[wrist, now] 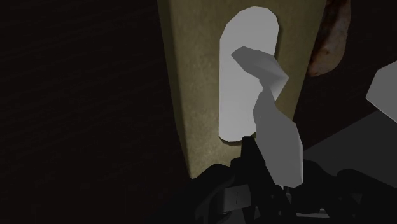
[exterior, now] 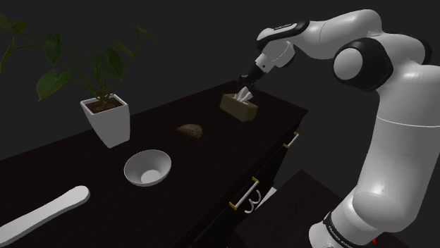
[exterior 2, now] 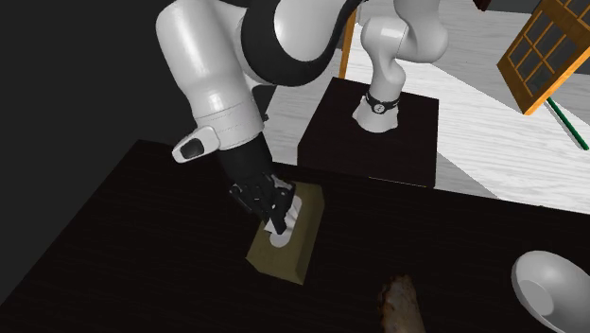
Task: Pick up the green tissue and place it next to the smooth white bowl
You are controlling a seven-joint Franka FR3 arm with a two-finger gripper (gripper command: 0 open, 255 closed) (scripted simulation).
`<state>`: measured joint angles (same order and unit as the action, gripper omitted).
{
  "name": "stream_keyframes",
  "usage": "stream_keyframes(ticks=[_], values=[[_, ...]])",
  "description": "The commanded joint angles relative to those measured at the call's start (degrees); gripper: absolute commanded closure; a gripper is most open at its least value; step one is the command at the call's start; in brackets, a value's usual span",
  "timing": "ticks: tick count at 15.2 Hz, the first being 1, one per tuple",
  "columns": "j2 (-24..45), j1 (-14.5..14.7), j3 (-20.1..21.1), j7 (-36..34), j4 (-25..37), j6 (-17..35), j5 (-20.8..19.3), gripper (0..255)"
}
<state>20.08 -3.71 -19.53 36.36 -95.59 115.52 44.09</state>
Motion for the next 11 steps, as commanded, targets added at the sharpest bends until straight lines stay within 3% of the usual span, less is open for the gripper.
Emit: stream_keyframes(ticks=[1,11], values=[[-0.3,-0.1,-0.2,-0.8,1.0,-1.1,-0.5,255],[-2.0,-0.3,-0.8,-4.9,5.9,-6.4,-2.7,255]])
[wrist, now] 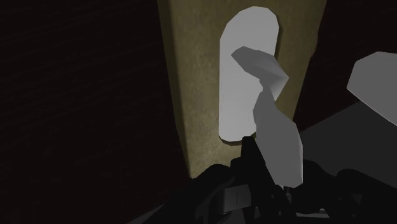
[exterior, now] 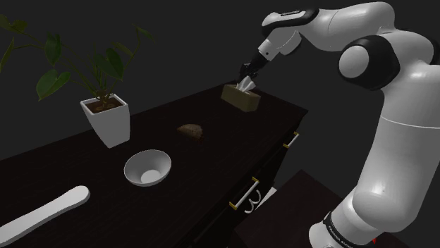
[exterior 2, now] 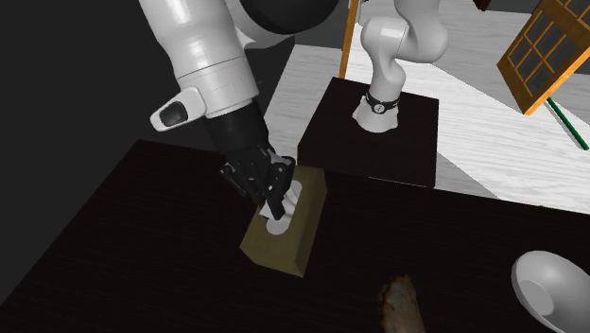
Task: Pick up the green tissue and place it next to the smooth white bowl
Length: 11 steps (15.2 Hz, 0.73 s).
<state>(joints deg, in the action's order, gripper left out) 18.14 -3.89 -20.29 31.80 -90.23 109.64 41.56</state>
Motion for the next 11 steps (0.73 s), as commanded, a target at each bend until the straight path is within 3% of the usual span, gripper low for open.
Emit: stream_keyframes(ticks=[1,11], values=[[-0.1,-0.1,-0.1,-0.7,1.1,-1.1,-0.3,255],[-0.5,-0.7,-0.5,-4.6,7.9,-7.1,-1.6,255]])
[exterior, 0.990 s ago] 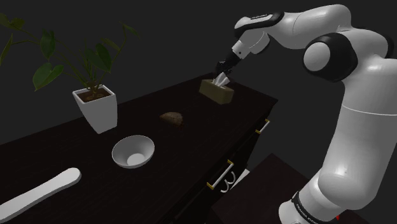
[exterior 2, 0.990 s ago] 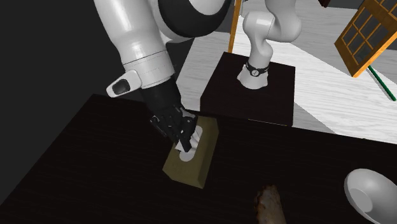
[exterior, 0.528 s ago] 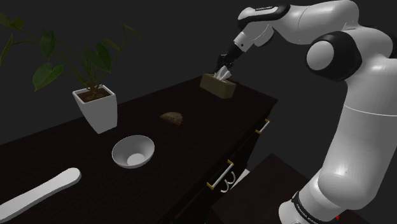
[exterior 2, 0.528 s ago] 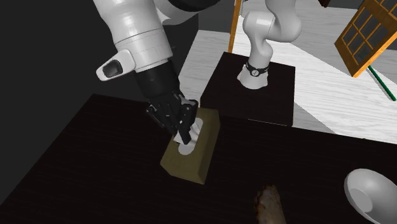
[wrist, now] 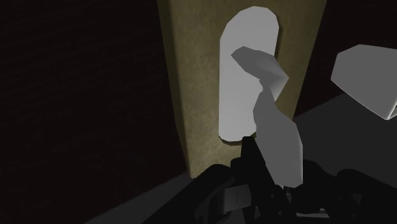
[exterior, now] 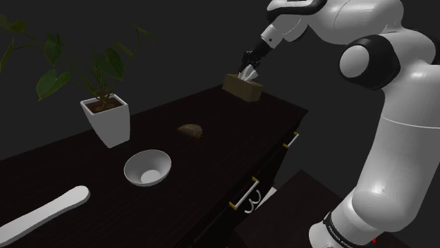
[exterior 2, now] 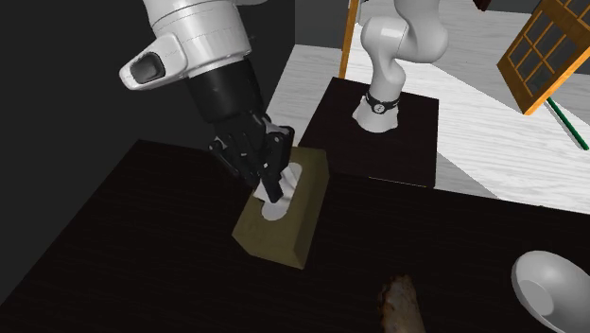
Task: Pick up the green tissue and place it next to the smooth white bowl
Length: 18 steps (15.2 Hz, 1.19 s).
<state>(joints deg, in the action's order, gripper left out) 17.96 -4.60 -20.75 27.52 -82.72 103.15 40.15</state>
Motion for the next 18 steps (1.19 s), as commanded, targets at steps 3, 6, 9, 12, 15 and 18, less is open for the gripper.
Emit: stream_keyframes(ticks=[3,6,9,12,15,18], values=[[-0.1,-0.3,-0.2,-1.5,2.8,-2.5,-0.4,255],[0.2,-0.7,-0.2,-2.7,5.5,-4.6,-0.5,255],[-1.6,1.6,0.5,-4.6,3.0,-2.3,-1.4,255],[-3.8,4.9,1.6,-7.5,-0.3,1.0,-2.6,255],[-5.5,7.9,3.0,-10.6,-2.7,4.0,-3.7,255],[-6.5,10.7,4.4,-13.8,-4.4,6.8,-4.8,255]])
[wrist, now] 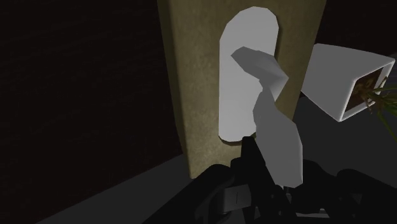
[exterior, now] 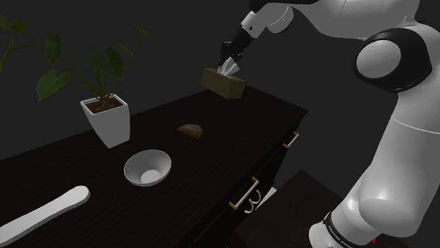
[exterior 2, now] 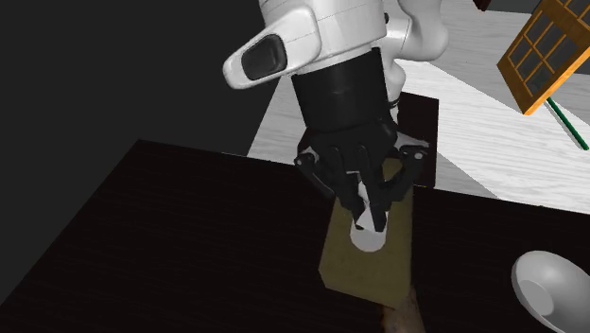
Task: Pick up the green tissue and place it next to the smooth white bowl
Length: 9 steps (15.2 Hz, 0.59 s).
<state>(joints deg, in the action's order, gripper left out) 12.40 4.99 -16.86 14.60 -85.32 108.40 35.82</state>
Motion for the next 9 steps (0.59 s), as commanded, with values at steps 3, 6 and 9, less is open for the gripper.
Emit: stream_keyframes(ticks=[3,6,9], values=[[-1.5,3.8,1.9,-4.3,-2.7,4.2,-1.5,255],[-1.4,6.3,3.3,-7.8,-2.9,6.5,-2.5,255],[-0.9,8.8,4.7,-11.3,-2.4,8.5,-3.6,255]])
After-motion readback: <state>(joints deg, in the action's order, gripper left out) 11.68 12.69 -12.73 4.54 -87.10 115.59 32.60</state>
